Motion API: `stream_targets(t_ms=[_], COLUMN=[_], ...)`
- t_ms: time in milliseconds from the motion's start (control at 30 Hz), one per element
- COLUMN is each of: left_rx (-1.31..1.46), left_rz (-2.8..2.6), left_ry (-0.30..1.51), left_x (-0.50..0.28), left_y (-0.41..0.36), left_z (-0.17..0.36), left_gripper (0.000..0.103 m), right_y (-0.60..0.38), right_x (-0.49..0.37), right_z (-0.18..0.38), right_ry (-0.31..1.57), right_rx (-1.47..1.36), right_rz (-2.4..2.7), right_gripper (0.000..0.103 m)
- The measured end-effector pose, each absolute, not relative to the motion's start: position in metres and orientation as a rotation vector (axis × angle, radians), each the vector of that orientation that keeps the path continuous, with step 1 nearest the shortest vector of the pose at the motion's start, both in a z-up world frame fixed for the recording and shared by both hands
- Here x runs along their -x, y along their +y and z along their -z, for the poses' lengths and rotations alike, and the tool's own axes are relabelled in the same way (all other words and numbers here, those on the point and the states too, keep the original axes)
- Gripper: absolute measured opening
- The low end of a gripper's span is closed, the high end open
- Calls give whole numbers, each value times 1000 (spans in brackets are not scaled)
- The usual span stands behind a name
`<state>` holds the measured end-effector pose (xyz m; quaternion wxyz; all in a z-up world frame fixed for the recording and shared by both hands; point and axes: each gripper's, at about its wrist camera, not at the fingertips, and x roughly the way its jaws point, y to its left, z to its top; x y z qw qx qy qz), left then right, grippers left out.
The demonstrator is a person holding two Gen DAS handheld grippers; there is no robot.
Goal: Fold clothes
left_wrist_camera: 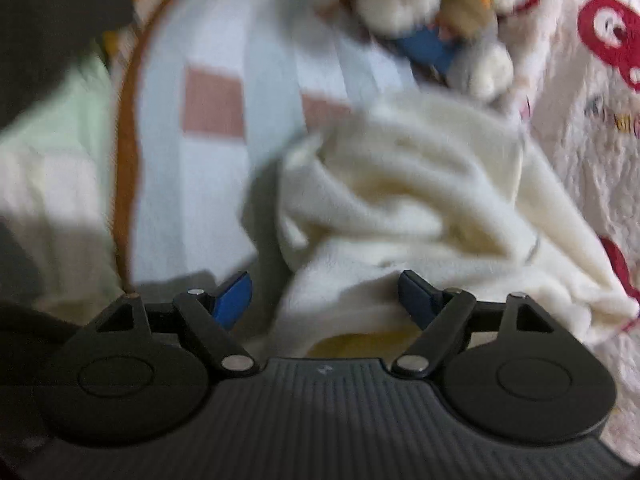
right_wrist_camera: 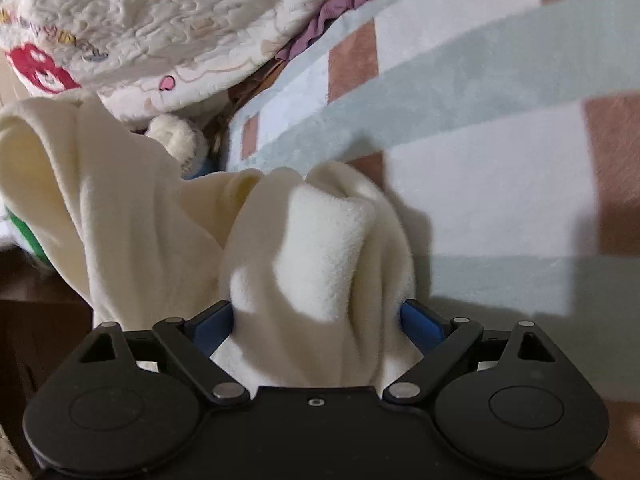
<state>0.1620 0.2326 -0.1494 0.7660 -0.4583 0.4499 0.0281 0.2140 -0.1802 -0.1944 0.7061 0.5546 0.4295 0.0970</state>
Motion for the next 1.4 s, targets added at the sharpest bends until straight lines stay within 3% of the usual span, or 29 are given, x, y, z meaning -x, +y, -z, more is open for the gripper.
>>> stream_targets(t_ms=[67, 200, 533, 967, 1167, 1267, 1400], left_rx=[1132, 1148, 967, 669, 445, 333, 123], left_rz=[61, 179, 445, 882, 1008, 1023, 927], left_ry=[1032, 1037, 1126, 1252, 1300, 1317, 1088], left_x=[-166, -164, -136, -44, -11, -14, -6], left_y=[228, 213, 124, -48, -132, -169, -179], left_z=[168, 166, 105, 17, -1, 8, -1], left_gripper=[74, 74, 74, 76, 77, 77, 78], right_y=[-175, -178, -227, -370, -415, -445, -462], right_x=[-216, -211, -142, 71, 141, 152, 172], right_z=[200, 206, 191, 130, 90, 68, 45], right_ry=[950, 957, 853, 470, 466, 506, 550], right_rx=[-1260, -1327, -1466, -1573, -1430, -1225, -846], right_rz=[-258, -353, -521, -452, -327, -92, 322], right_gripper=[72, 60, 60, 60, 60, 61, 61])
